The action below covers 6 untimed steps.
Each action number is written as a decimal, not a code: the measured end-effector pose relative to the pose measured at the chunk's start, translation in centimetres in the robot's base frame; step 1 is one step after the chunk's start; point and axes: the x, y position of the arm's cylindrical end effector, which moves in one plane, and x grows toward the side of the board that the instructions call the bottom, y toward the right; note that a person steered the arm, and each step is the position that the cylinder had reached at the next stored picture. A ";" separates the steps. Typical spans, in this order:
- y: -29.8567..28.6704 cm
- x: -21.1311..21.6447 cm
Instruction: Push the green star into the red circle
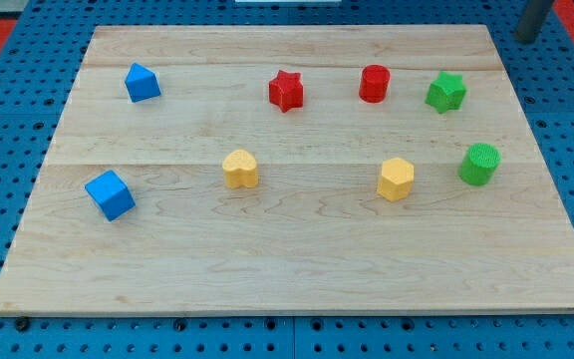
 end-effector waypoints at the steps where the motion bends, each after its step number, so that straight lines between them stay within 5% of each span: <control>1: -0.1 6.4; 2: -3.5 10.5; 4: -15.0 9.0; 6: -14.1 7.9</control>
